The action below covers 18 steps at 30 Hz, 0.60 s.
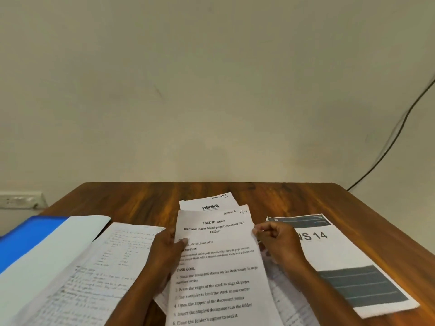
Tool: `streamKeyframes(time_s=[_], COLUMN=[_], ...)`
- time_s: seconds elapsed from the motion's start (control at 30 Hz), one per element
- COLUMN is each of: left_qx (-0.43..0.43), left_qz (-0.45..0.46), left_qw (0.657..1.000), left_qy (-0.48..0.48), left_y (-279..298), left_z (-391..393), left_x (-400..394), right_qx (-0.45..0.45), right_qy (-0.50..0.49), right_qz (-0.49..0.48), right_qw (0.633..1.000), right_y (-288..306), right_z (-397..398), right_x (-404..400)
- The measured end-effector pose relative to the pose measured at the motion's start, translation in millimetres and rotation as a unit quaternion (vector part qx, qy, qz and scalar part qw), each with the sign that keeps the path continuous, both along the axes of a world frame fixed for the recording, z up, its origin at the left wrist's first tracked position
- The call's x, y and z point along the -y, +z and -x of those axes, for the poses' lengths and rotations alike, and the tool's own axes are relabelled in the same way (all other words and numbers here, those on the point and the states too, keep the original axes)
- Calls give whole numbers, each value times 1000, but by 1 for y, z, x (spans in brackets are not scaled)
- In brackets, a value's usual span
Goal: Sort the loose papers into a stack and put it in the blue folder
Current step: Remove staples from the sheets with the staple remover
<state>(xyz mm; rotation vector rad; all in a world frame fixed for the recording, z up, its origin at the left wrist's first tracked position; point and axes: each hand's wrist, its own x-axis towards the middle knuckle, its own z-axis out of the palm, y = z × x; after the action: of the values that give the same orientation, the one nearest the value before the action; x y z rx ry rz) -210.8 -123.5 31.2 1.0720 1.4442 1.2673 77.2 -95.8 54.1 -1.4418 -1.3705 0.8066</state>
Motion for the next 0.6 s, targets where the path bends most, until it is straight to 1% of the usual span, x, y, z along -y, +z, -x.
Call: streamKeyframes(time_s=[0.07,0.17,0.23,0.33,0.4,0.6], left_qx=[-25,-49,-64,-113,-138,-157], left_qz=[-12,-22,-31,-42,-41,-37], left_qw=[999,997,996,991,988,986], left_qy=[32,56,62,63,59,45], left_y=[-8,-14,-14,-14,-14,-14], left_z=[10,17,16,11,10,13], left_x=[-4,-7,-7,-7,-7,-11], right_qx=[36,158,218,266,281,245], right_qy=[-26,-76,-93,-81,-74,-82], right_qz=[-11,-12,24,76,79,85], right_qw=[999,984,971,958,954,962], right_y=[0,-1,-3,-7,-14,-19], right_z=[7,11,12,11,12,12], right_x=[-12,-30,-37,-44,-50,-56])
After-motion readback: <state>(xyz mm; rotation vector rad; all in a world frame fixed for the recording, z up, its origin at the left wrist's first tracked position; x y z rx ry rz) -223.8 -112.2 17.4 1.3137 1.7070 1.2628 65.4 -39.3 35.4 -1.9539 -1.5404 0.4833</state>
